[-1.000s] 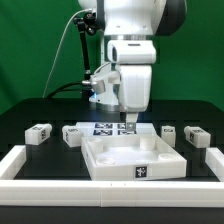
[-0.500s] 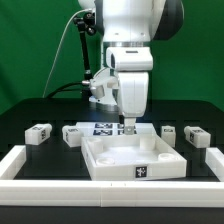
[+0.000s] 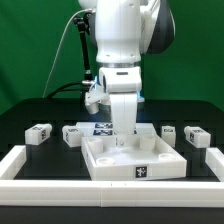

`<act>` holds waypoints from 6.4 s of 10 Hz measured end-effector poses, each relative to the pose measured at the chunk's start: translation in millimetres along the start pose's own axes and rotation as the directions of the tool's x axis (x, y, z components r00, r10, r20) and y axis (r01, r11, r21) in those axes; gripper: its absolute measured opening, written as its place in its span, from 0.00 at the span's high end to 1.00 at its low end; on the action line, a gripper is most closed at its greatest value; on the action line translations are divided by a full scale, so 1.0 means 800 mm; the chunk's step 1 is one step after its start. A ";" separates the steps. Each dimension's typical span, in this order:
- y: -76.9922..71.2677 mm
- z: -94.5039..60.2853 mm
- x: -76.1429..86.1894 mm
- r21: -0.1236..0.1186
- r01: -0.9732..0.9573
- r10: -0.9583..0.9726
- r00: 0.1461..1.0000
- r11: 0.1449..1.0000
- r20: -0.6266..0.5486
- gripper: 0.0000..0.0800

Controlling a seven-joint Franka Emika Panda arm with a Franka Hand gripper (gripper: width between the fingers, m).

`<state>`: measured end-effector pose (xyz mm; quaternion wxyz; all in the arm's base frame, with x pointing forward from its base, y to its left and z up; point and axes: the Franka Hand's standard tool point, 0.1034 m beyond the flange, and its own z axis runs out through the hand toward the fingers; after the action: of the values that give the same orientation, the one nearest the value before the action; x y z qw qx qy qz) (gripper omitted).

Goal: Assemble one leg

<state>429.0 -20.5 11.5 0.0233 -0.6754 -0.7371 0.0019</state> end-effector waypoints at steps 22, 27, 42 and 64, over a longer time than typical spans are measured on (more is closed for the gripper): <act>0.062 0.002 0.089 -0.047 -0.082 0.080 0.996 0.996 -0.040 0.93; 0.085 0.001 0.092 -0.025 -0.110 0.109 0.993 0.994 -0.036 0.93; 0.079 -0.024 0.099 -0.036 -0.166 0.165 0.986 0.985 -0.027 0.19; -0.008 -0.041 0.233 0.062 -0.987 0.877 0.163 0.151 0.452 0.19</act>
Offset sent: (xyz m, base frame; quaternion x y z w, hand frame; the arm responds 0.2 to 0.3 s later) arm 0.0000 0.0000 0.0000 0.0000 0.0000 0.0000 1.0000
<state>407.7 164.0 50.3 0.0184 -0.9596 -0.1265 0.2505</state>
